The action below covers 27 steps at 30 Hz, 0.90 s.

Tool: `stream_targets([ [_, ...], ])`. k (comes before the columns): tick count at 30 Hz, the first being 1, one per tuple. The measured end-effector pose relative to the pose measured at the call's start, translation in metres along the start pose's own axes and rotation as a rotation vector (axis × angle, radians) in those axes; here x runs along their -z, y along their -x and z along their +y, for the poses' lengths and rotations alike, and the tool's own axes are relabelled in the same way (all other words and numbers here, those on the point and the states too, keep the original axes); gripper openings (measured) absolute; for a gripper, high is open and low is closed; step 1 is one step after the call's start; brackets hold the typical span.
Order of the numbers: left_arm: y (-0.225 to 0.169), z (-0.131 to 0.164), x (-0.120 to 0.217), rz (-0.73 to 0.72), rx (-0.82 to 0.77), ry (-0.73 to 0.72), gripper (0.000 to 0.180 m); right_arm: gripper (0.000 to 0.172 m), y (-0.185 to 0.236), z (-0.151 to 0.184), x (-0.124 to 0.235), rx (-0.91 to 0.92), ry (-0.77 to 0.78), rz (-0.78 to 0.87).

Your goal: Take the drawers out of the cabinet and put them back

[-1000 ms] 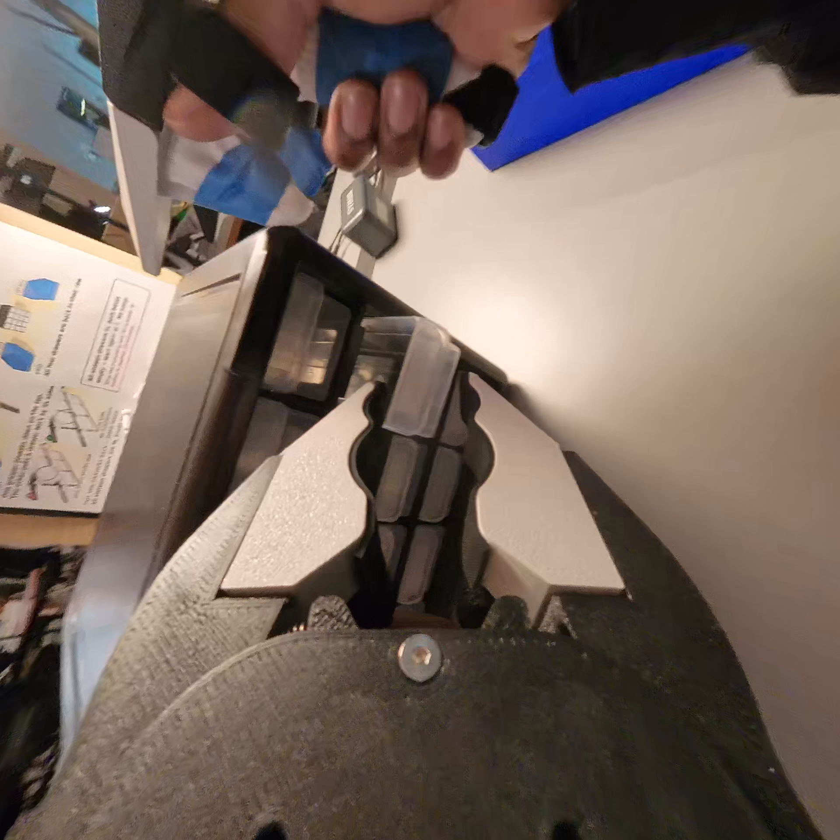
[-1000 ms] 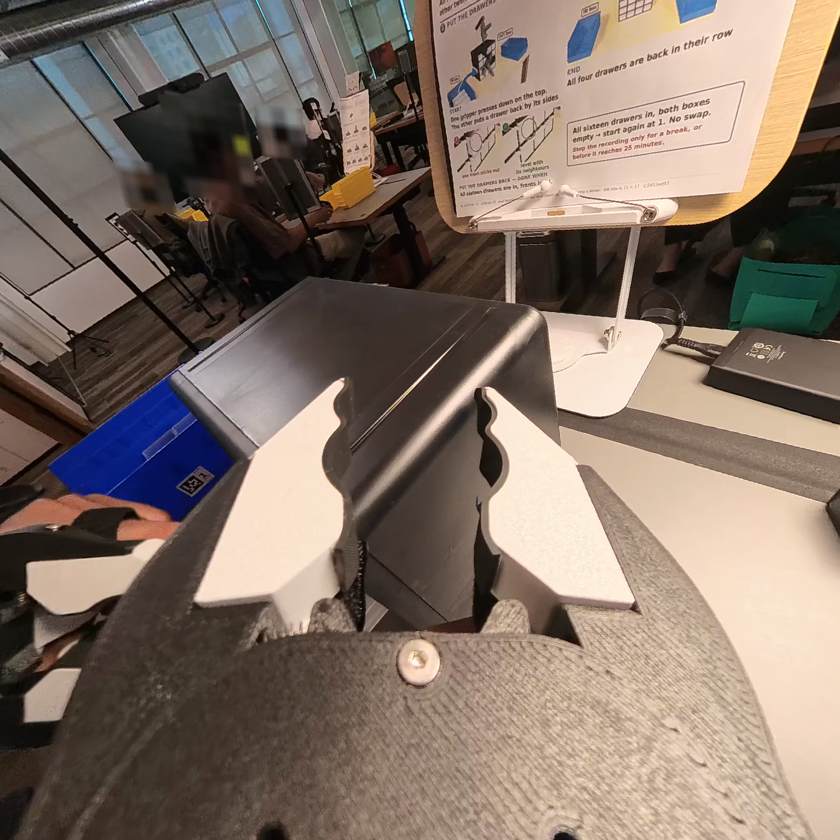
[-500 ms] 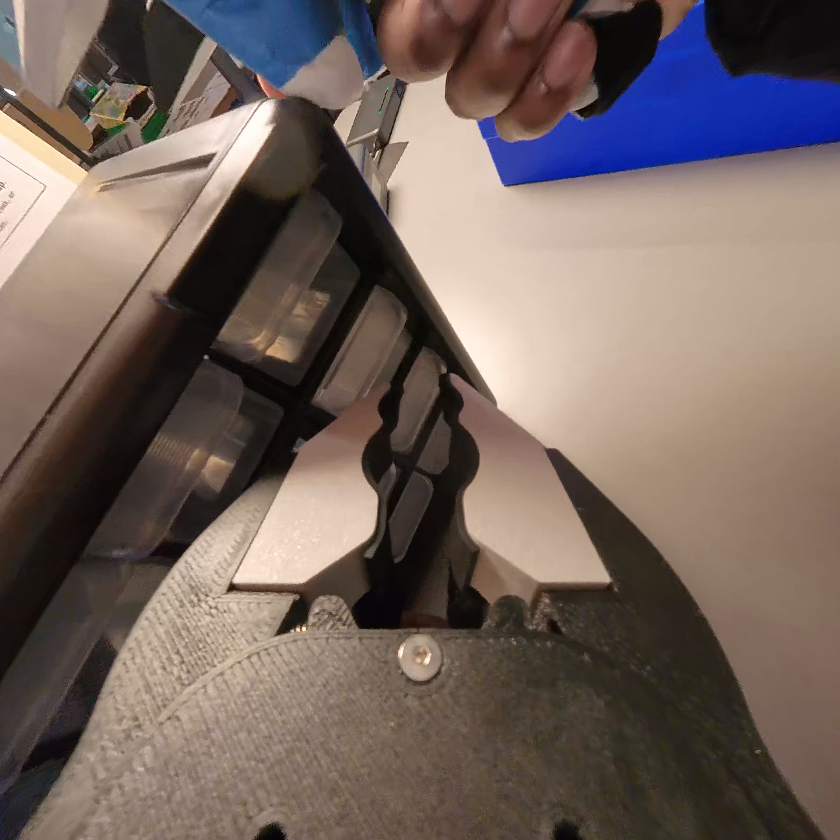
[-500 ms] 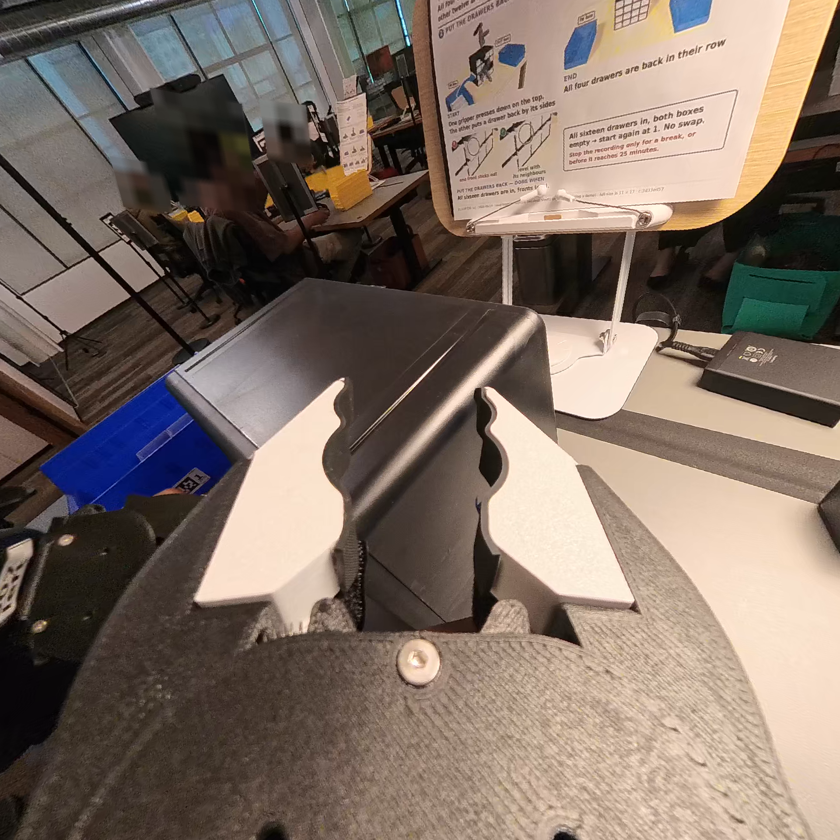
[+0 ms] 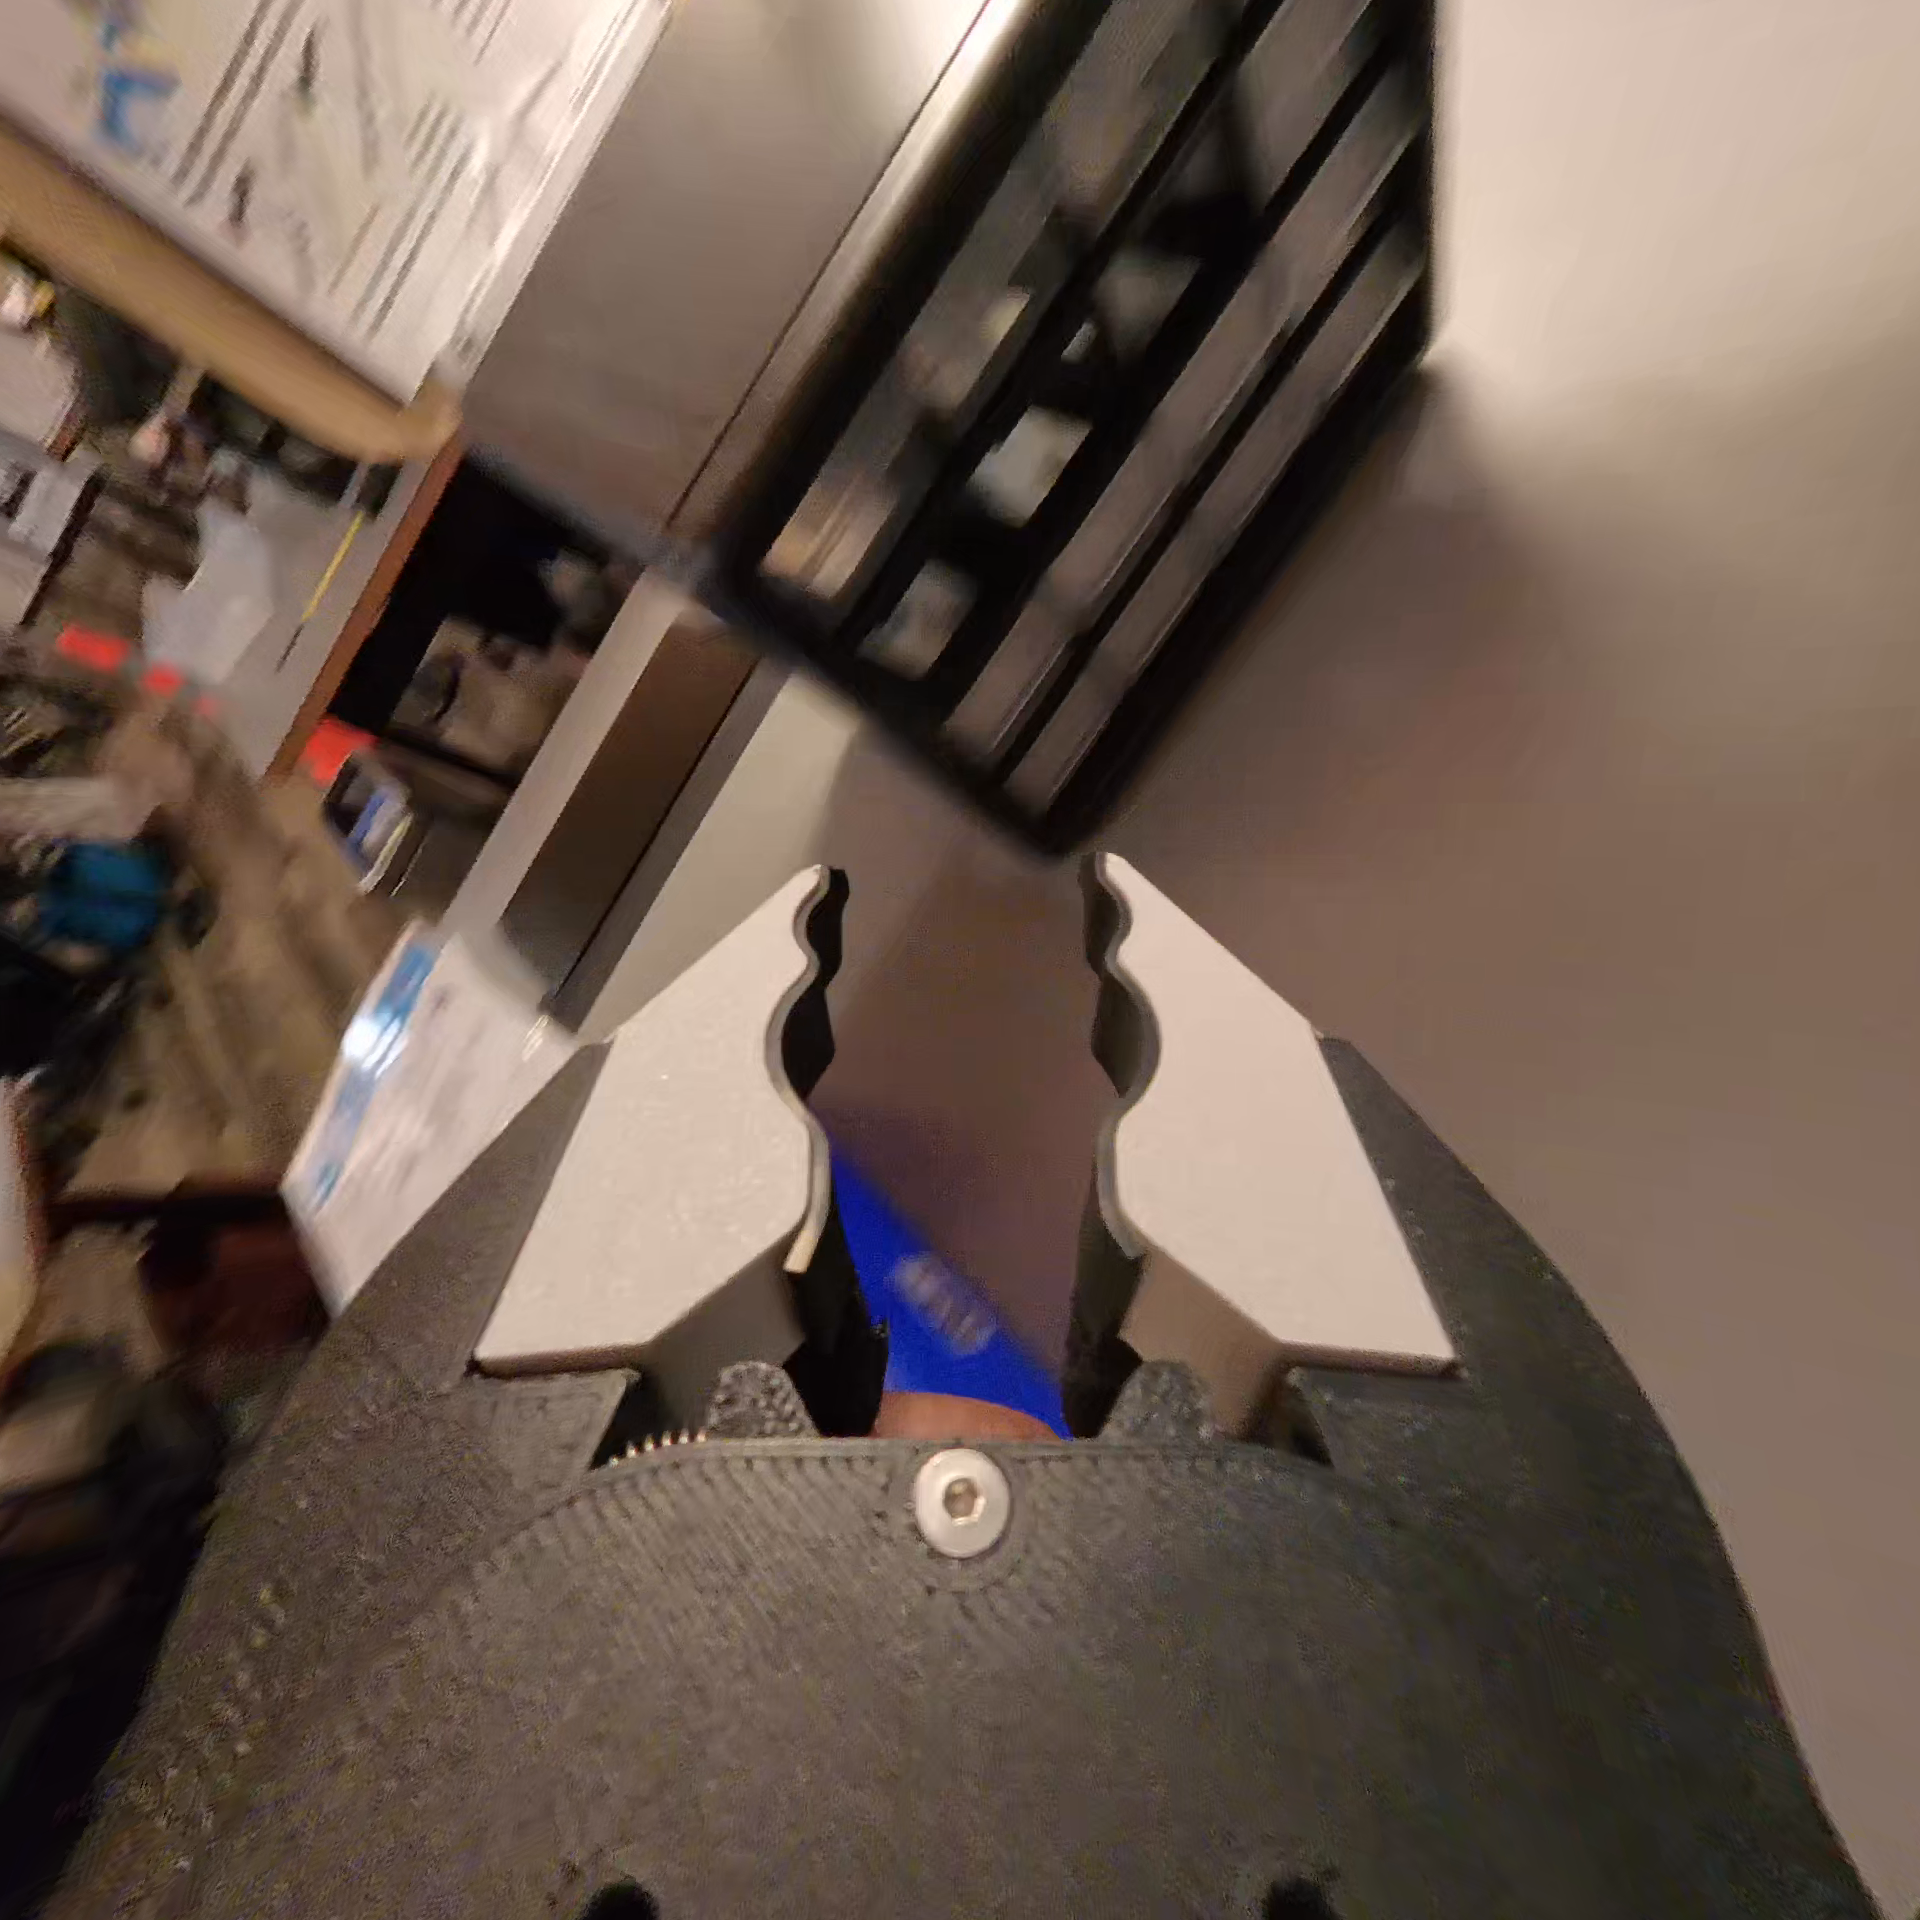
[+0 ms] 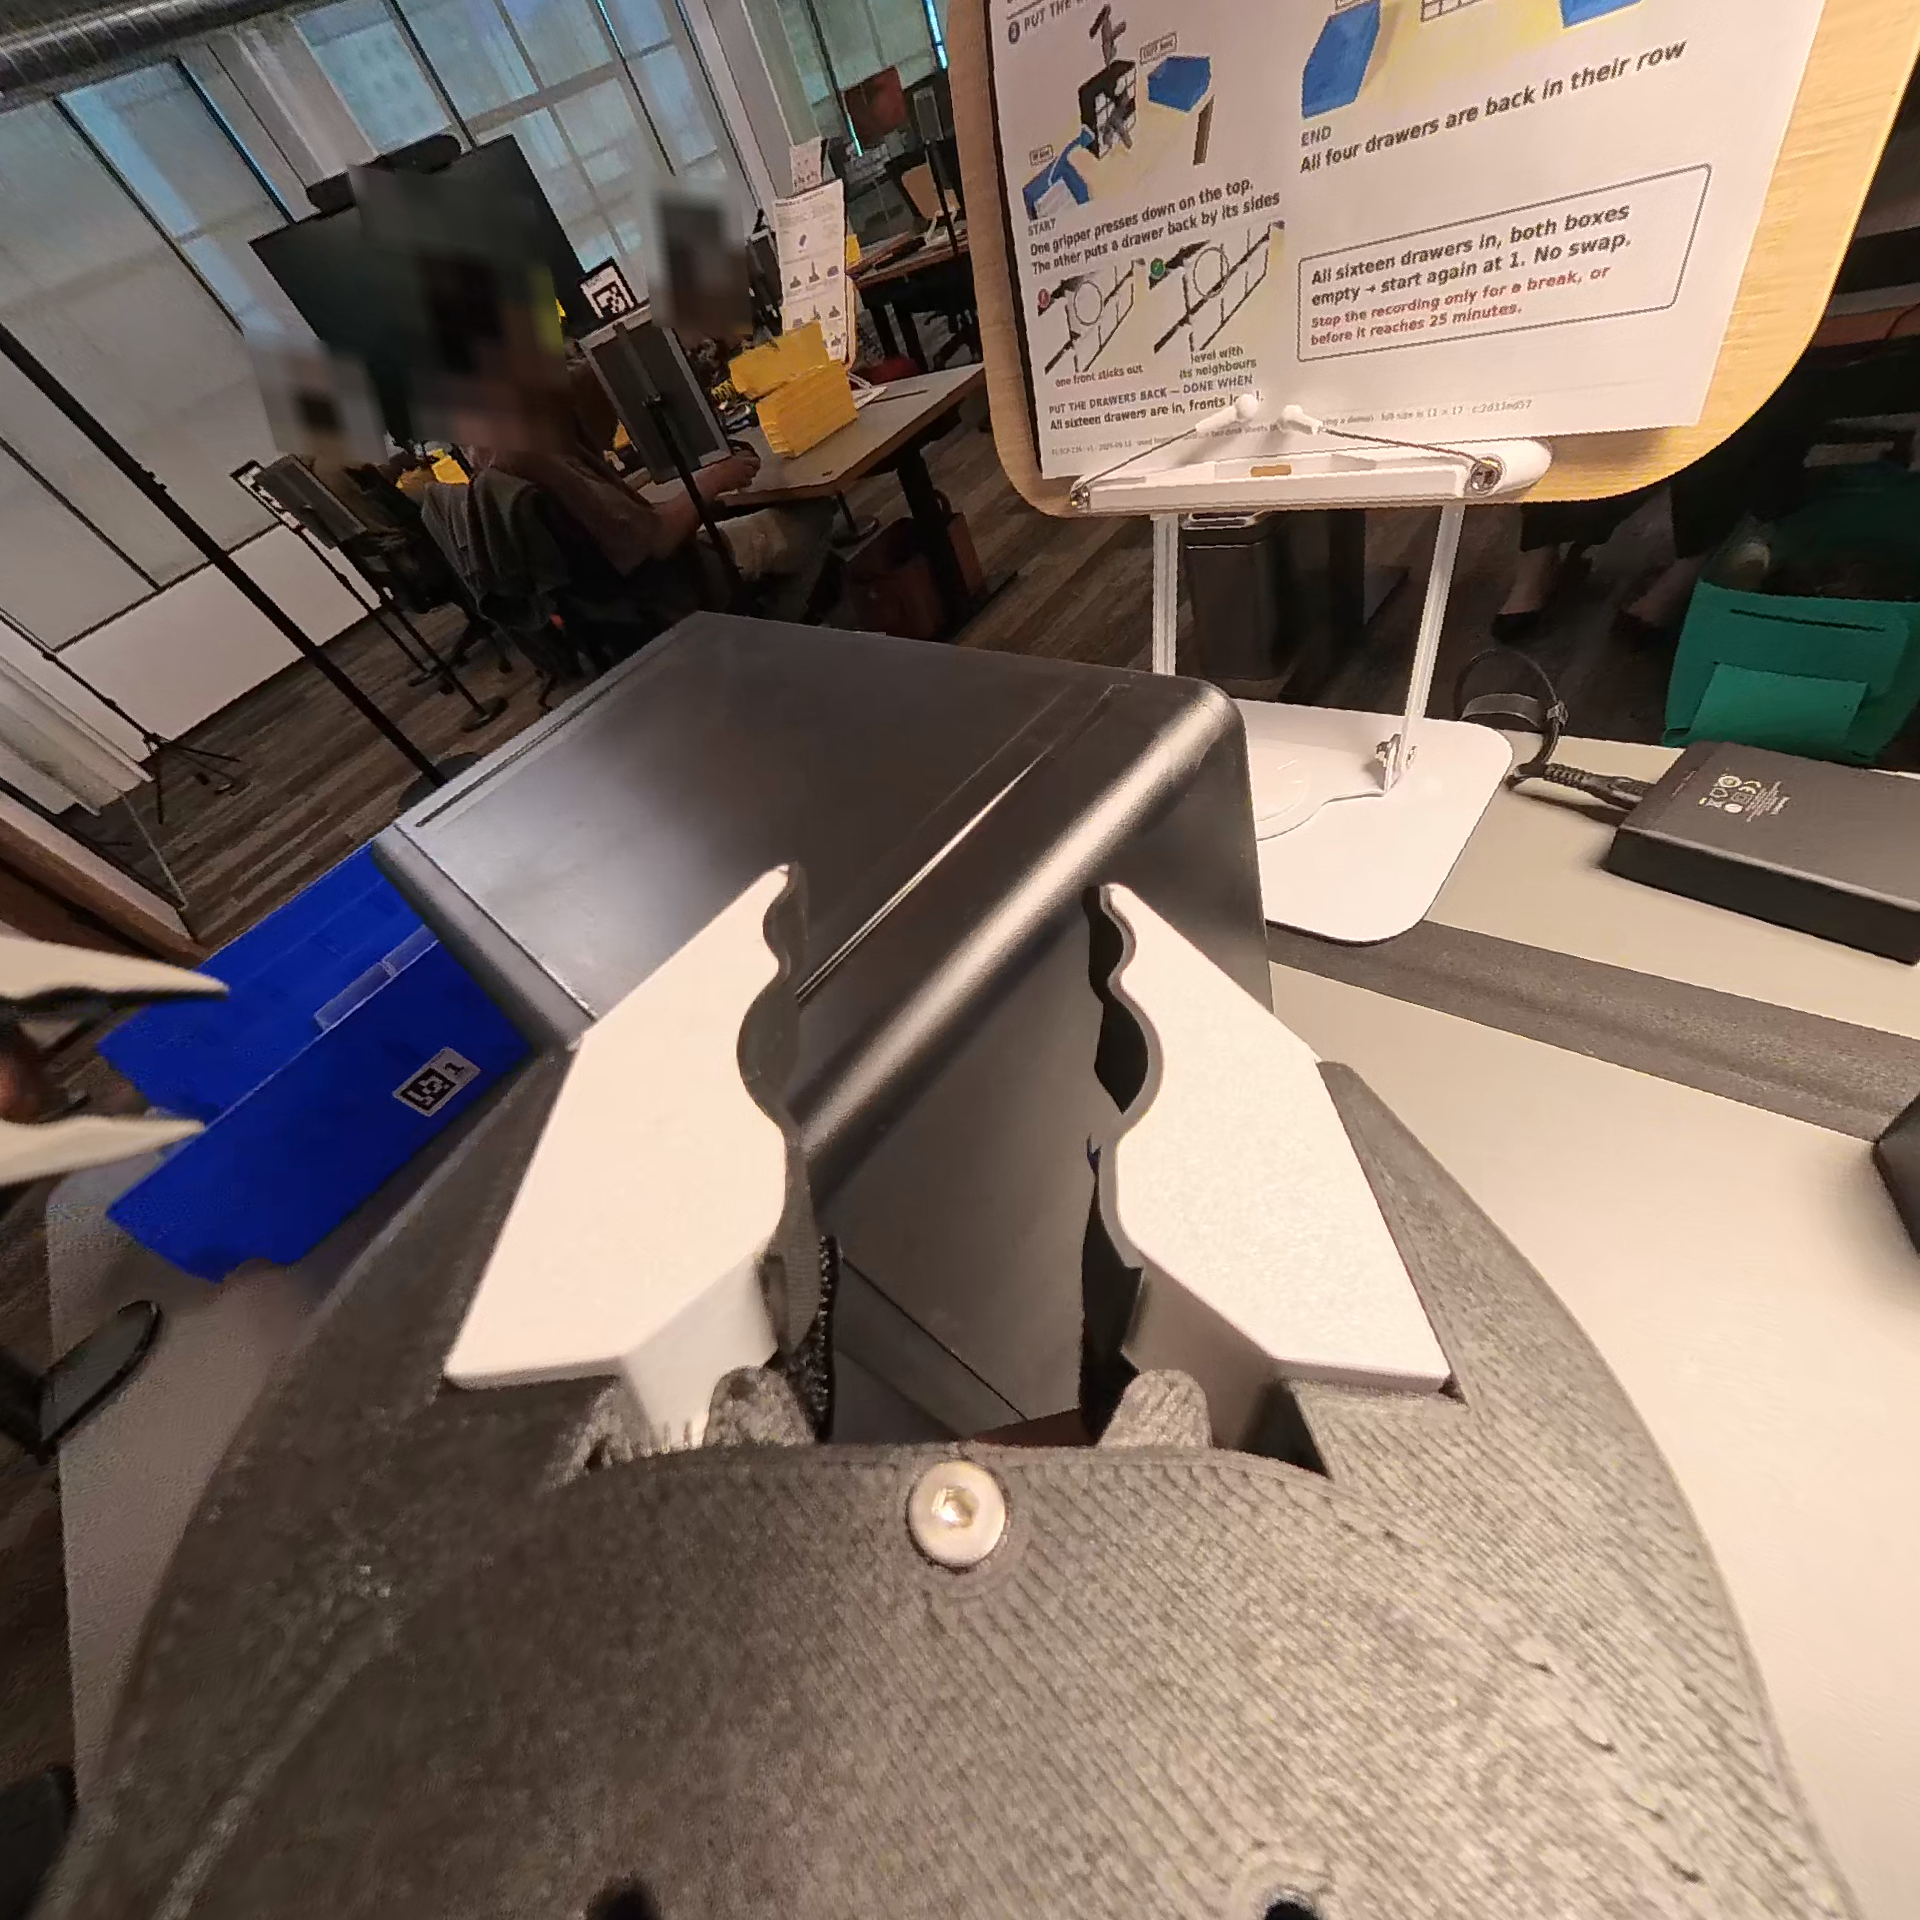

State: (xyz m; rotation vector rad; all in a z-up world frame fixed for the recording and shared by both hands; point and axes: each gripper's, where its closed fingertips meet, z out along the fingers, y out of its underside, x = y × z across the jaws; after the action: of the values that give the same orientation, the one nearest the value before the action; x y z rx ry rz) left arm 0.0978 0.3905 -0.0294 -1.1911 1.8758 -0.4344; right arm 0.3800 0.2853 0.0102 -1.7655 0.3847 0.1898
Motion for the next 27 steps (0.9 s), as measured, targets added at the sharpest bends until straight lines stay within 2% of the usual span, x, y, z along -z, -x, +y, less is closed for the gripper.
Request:
stream_targets([
  [3,0.052,0.059,0.037,-0.099,0.028,0.157,0.050,0.057,0.002,0.000,0.000,0.000,0.004,-0.010],
  [6,0.078,0.130,0.060,-0.084,0.099,0.328,0.052,0.057,0.006,0.000,0.001,-0.006,0.004,-0.030],
  [10,0.071,0.226,0.068,0.042,0.148,0.575,0.059,0.057,0.009,0.002,0.001,0.004,0.014,-0.039],
  [13,0.061,0.276,0.061,0.122,0.060,0.698,0.061,0.058,0.013,0.007,0.000,0.039,0.041,-0.054],
  [16,0.059,0.303,0.048,0.165,-0.001,0.741,0.059,0.059,0.012,0.009,0.001,0.047,0.054,-0.050],
  [20,0.060,0.316,0.026,0.181,-0.011,0.713,0.054,0.060,0.009,0.011,0.001,0.036,0.069,-0.048],
  [22,0.060,0.323,0.022,0.184,-0.047,0.742,0.046,0.058,0.005,0.014,0.001,0.037,0.083,-0.034],
  [24,0.059,0.325,0.019,0.182,-0.074,0.757,0.031,0.056,-0.001,0.018,0.000,0.048,0.099,-0.005],
  [27,0.054,0.324,0.018,0.198,-0.086,0.761,0.016,0.056,-0.001,0.019,-0.001,0.018,0.102,-0.032],
])
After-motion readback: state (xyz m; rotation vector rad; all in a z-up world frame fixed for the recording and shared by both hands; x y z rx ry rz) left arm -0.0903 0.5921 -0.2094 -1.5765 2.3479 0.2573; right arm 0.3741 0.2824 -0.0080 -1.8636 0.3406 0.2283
